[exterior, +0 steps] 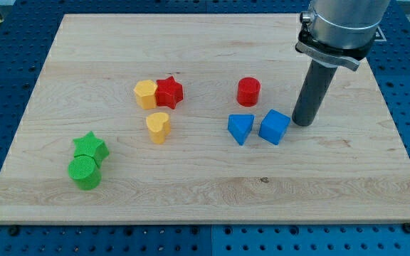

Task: Slightly touching the blue triangle closes to the blue cube

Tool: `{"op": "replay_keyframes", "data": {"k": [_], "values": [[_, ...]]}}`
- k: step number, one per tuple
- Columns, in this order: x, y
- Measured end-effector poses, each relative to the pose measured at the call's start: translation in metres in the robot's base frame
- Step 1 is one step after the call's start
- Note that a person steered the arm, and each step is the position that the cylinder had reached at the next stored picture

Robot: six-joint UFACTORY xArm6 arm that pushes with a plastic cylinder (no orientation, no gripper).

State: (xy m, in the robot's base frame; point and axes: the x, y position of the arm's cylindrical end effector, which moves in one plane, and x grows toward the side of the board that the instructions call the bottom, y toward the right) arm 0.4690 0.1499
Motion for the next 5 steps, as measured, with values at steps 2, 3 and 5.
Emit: {"op": "replay_keyframes", "data": {"k": [2, 3, 5], "values": [[0.015, 0.023], [0.036, 0.025], [0.042, -0.026]]}}
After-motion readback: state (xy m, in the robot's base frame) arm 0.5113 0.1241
